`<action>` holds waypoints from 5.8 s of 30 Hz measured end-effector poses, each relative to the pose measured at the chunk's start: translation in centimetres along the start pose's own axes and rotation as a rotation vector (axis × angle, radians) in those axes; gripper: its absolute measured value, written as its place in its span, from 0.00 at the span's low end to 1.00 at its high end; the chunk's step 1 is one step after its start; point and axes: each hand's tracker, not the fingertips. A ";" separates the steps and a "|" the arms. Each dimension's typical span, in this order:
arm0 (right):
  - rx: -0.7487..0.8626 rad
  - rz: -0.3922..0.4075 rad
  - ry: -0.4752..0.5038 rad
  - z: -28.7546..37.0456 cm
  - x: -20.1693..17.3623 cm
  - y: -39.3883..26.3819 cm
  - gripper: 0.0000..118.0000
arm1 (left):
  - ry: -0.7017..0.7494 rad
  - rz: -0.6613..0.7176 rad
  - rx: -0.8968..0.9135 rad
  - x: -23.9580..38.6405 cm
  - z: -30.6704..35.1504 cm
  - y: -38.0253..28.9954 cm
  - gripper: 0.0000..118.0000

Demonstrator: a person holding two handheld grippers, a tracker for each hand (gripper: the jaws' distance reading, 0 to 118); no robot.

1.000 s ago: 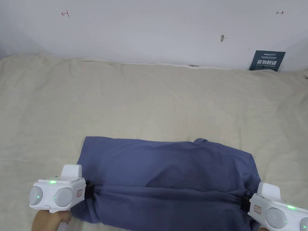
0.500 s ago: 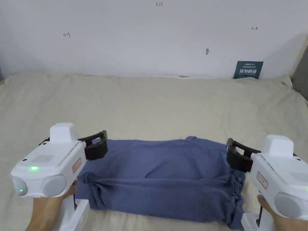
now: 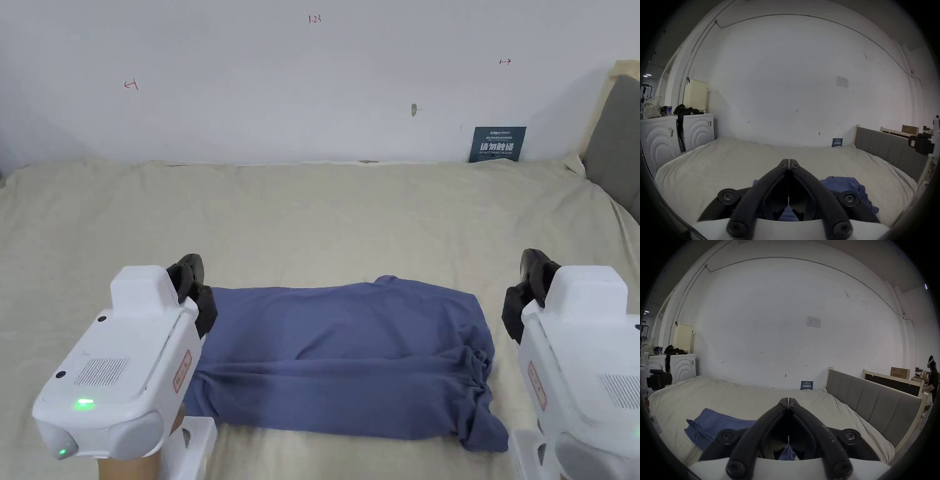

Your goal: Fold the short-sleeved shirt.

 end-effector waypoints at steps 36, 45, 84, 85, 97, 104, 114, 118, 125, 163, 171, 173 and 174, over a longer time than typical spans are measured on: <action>-0.309 -0.021 0.010 -9.3 0.1 -8.2 0.06 | 0.187 0.016 -0.895 -12.0 -13.4 -18.3 0.05; -0.793 -0.095 0.014 -12.5 1.7 -18.7 0.86 | 0.114 0.000 -0.811 -11.1 -11.9 -15.0 0.05; -0.928 -0.156 0.085 -3.3 4.0 -21.4 0.64 | 0.275 -0.026 -0.965 -11.4 -1.1 -18.0 0.81; -0.879 -0.148 0.088 -3.3 3.9 -20.2 0.82 | 0.263 -0.007 -0.936 -10.9 -0.9 -16.9 0.92; -0.214 -0.083 0.127 -0.5 0.3 -2.7 0.91 | 0.132 -0.055 -0.139 -1.3 0.9 -0.7 0.93; -0.032 -0.024 0.068 1.8 -1.6 -0.2 0.43 | 0.158 -0.103 0.037 1.2 2.3 0.3 0.45; -0.017 -0.003 0.075 0.8 -2.7 -0.6 0.01 | 0.132 -0.048 -0.020 0.7 0.4 -0.4 0.00; -0.036 -0.012 0.082 -0.4 -2.7 -0.7 0.01 | 0.119 -0.036 -0.121 -1.2 -2.0 -0.8 0.00; -0.077 -0.014 0.095 -2.9 -2.8 -1.3 0.01 | 0.101 -0.003 -0.387 -6.9 -9.2 -3.6 0.00; -0.585 -0.168 0.069 -24.0 0.6 -11.1 0.89 | 0.147 0.010 -0.691 -14.4 -22.8 -11.7 0.02; -0.877 -0.051 0.042 -34.0 1.0 -17.8 0.95 | 0.113 0.017 -0.642 -14.2 -20.4 -9.1 0.02; -0.952 -0.003 0.049 -35.5 0.7 -19.6 0.88 | 0.116 0.015 -0.646 -14.3 -20.5 -9.5 0.02; -0.975 0.009 0.045 -36.0 0.5 -20.2 0.80 | 0.118 0.012 -0.649 -14.3 -20.4 -9.5 0.02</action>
